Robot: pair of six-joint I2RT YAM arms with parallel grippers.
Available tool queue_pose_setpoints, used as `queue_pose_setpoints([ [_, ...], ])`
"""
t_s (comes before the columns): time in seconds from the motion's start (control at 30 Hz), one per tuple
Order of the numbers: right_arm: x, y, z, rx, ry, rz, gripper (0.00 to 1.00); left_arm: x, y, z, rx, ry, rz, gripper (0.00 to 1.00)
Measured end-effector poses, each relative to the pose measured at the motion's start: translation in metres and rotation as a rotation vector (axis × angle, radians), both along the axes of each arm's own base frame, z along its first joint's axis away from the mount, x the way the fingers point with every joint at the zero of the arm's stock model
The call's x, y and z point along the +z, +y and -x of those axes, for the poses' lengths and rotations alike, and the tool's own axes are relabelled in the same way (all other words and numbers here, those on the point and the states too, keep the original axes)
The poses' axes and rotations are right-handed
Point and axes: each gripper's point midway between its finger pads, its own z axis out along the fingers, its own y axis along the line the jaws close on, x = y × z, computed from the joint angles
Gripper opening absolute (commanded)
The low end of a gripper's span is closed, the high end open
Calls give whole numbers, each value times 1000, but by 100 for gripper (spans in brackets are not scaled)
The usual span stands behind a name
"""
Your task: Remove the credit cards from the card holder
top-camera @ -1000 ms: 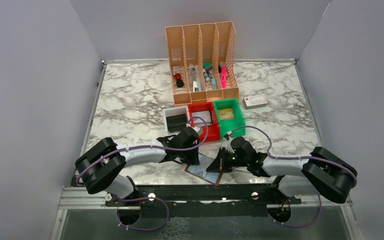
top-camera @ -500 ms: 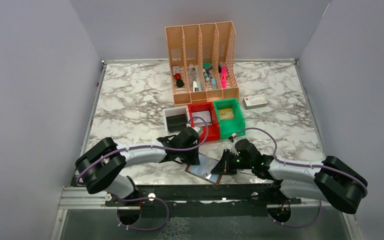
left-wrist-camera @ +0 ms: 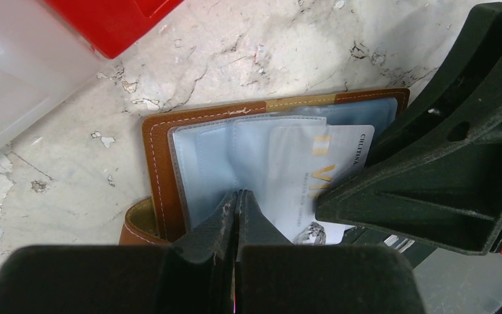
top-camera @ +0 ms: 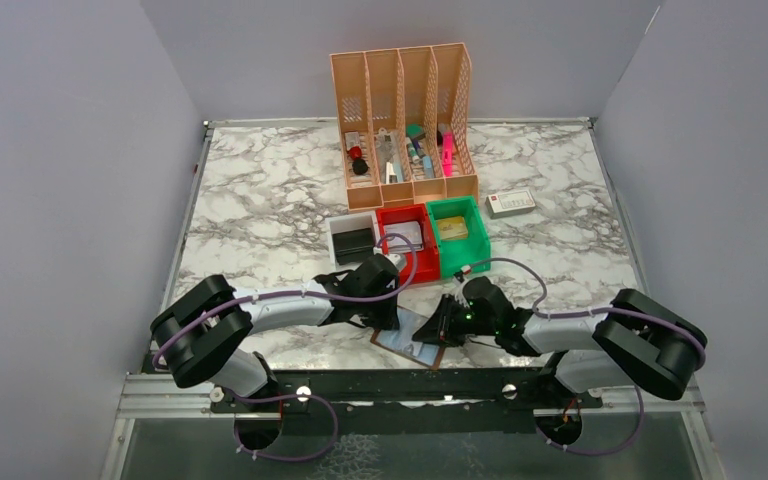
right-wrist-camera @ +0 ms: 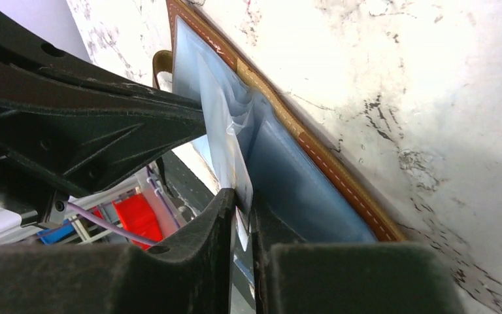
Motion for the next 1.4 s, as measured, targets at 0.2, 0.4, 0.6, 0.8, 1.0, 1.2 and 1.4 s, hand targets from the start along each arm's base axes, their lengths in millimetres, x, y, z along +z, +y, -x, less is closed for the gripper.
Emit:
queue_pose_setpoints([
  [0.2,6,0,-4,-28,-11,-11,6,0,0,0,0,0,0,0],
  [0.4,13,-8,-7,-52,-49,10,3,0,-4,-1,-4,-1,2,0],
  [0.6,16,-23,-8,-93,-74,55,2,1,-5,-1,-7,-5,6,0],
  [0.8,28,-38,-22,-167,-152,107,1,2,-5,-2,-2,-15,3,0],
  [1.0,50,-46,-36,-209,-249,132,1,3,4,-3,24,-33,-19,4],
  [1.2,65,-47,-42,-198,-332,133,1,8,17,-6,64,-62,-54,7],
  [1.4,80,-46,-45,-152,-445,119,1,26,33,-15,118,-138,-73,16],
])
